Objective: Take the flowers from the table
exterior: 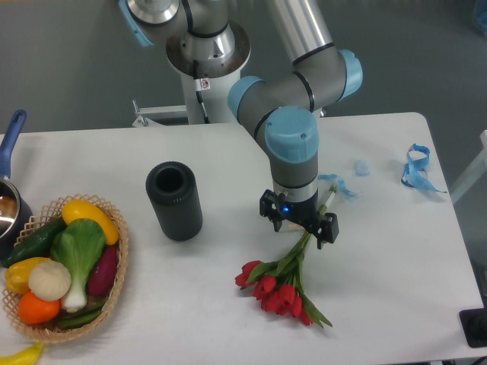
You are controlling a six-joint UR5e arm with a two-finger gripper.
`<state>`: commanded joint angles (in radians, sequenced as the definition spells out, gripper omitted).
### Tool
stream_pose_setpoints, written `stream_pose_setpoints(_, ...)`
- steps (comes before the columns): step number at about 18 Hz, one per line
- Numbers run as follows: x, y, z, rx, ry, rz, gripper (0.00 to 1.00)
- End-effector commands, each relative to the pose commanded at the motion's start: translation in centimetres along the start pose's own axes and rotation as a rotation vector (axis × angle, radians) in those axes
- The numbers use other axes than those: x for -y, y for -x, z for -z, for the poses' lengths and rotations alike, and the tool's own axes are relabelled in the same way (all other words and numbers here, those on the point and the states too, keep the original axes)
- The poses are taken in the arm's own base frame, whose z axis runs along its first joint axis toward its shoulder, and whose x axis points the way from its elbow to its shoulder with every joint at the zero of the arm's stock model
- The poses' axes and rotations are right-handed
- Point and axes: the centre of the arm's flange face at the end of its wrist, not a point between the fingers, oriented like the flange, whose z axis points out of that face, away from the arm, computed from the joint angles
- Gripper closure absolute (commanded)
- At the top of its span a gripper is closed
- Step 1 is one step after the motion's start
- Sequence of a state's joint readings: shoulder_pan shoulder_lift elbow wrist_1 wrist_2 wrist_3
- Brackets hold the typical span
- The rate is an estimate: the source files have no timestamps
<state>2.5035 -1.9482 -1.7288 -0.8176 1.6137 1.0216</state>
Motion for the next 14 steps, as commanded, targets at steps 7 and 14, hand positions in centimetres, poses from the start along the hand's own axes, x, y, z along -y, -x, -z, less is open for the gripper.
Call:
stream_pose_setpoints(7, 0.1, -0.1, -0.1, 0.0, 0.0, 0.003, 0.0)
stream_pose_setpoints(14, -0.5, -0.7, -1.2, -0.008, 0.005, 0.009, 0.0)
